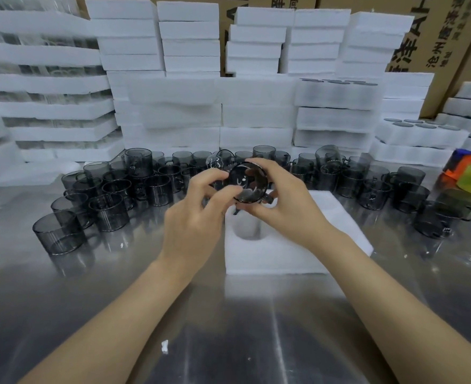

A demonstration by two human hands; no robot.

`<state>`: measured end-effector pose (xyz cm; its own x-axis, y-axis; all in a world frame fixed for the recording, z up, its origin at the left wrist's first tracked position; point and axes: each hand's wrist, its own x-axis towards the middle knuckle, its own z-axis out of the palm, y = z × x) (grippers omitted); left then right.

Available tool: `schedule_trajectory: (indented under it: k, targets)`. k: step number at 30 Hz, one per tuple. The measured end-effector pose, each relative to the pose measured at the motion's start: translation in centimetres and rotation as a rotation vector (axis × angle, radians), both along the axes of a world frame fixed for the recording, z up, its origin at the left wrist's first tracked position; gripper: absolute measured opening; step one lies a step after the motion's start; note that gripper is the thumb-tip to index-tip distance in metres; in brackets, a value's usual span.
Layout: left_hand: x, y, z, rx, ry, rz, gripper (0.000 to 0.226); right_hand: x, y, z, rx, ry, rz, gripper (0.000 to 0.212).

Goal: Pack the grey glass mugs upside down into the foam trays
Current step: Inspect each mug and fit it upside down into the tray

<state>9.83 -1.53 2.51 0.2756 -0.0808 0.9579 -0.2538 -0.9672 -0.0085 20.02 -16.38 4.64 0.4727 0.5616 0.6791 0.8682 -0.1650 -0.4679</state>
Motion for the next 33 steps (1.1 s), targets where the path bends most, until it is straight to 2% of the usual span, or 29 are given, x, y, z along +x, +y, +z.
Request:
schedule_trajectory:
  k: [4,10,12,17,18,21,22,25,30,33]
  targets:
    - [0.3,0.3,-0.3,-0.075,-0.015,-0.049,0.03,-0.3,0.0,0.2,0.023,-0.006,0.014,0.061]
    - [0.4,0.2,-0.6,-0.2,0.124,-0.089,0.036,-0.2,-0.1,0.2,0.096,0.019,0.117,0.066]
    - [0.3,0.1,-0.7,-0.206,0.184,-0.07,0.038,-0.1,-0.2,0.2,0.084,0.131,0.113,0.067]
    - [-0.1,0.1,-0.5,-0.266,0.398,-0.104,0.047,0.7,-0.6,0.5,0.127,0.538,0.15,0.017]
    - [-0.2,0.1,-0.6,-0.259,0.44,-0.135,0.051,0.8,-0.6,0.6,0.141,0.602,0.184,0.013]
    - [-0.1,0.2,-0.8,-0.282,0.545,-0.218,0.056,0.9,-0.6,1.2,0.273,0.859,0.322,0.023]
    - [0.0,0.2,-0.8,-0.305,0.557,-0.249,0.056,0.9,-0.8,1.3,0.307,0.885,0.331,0.023]
    - [0.0,0.3,-1.0,-0.378,0.546,-0.334,0.055,0.9,-1.5,1.4,0.251,0.796,0.282,0.022]
    - [-0.4,0.3,-0.9,-0.477,0.613,-0.513,0.069,-0.1,-1.4,1.9,0.128,0.442,0.024,0.036]
    - [-0.5,-1.1,-0.1,-0.483,0.646,-0.648,0.052,-0.9,-1.0,1.9,0.16,0.347,0.054,0.042]
